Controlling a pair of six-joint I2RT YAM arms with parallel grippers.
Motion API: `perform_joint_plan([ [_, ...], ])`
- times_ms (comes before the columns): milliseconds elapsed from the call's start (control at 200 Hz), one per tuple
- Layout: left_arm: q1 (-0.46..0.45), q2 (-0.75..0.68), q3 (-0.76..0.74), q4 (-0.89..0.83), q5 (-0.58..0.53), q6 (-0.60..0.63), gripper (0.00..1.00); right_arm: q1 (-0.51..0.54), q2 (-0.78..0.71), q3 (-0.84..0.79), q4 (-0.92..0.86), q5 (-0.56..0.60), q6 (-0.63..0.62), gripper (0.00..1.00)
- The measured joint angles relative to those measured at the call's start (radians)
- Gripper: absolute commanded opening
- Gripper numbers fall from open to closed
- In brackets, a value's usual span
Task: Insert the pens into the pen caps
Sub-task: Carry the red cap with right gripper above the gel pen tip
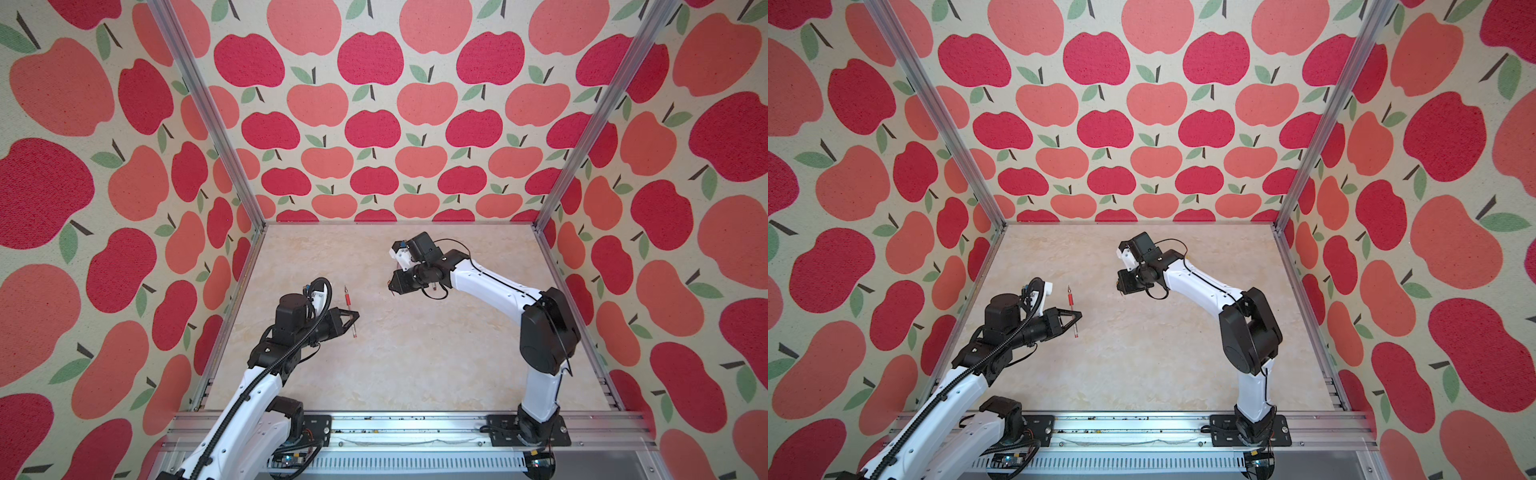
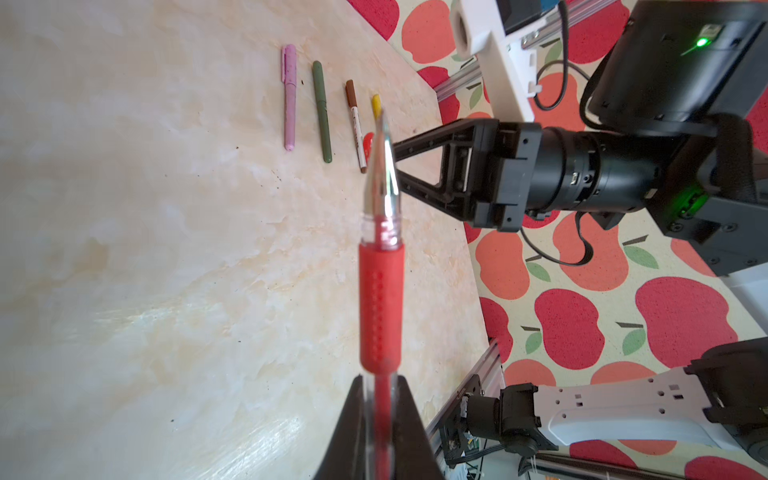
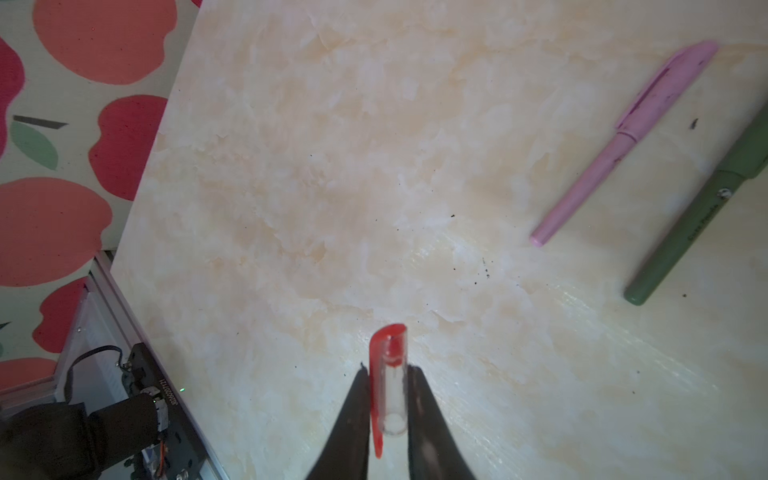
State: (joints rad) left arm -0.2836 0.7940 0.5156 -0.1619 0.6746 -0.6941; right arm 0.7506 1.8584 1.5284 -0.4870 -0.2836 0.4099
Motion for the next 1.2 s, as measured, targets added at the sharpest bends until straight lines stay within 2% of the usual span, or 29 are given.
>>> perform_joint_plan([
  [245, -0.137, 0.130, -0.032, 0.166, -0.004, -0.041, 0.00, -0.033, -0.113, -0.091, 0.150, -0.037, 0.169, 0.19],
  [445, -0.199, 0.232, -0.032, 0.274, 0.000, -0.049, 0.00, -0.033, -0.154, -0.113, 0.249, -0.037, 0.264, 0.19],
  [841, -0.239, 0.354, 0.018, 0.360, 0.004, -0.049, 0.00, -0.004, -0.154, -0.119, 0.323, -0.052, 0.340, 0.19],
  [1201, -0.239, 0.393, 0.064, 0.409, -0.006, -0.052, 0.00, 0.018, -0.154, -0.164, 0.353, -0.052, 0.356, 0.19],
])
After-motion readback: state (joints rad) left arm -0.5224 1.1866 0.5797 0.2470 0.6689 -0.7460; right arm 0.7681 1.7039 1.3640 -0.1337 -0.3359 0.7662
